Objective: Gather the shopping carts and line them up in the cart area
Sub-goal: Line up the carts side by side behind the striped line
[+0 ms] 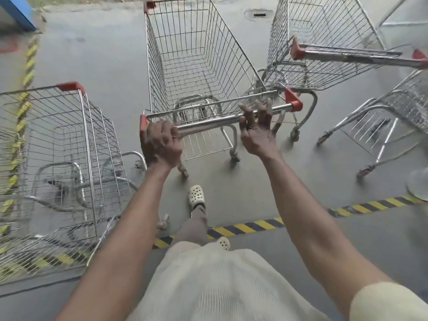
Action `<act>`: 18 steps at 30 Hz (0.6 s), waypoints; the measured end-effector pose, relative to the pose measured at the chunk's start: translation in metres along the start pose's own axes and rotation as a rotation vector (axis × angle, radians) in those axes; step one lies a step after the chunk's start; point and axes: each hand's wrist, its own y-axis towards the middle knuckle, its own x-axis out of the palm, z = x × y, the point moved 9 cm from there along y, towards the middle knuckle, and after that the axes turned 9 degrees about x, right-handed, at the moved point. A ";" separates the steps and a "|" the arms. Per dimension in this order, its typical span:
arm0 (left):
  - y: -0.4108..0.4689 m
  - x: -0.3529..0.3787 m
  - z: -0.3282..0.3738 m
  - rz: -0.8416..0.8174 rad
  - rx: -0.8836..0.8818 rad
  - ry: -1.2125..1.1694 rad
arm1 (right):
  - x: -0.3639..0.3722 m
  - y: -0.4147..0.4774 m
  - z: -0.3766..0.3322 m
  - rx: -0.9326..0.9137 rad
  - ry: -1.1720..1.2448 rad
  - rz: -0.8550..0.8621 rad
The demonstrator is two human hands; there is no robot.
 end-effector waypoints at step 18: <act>0.230 0.078 -0.189 -0.299 -0.255 0.055 | 0.018 0.237 -0.192 -0.128 -0.189 -0.036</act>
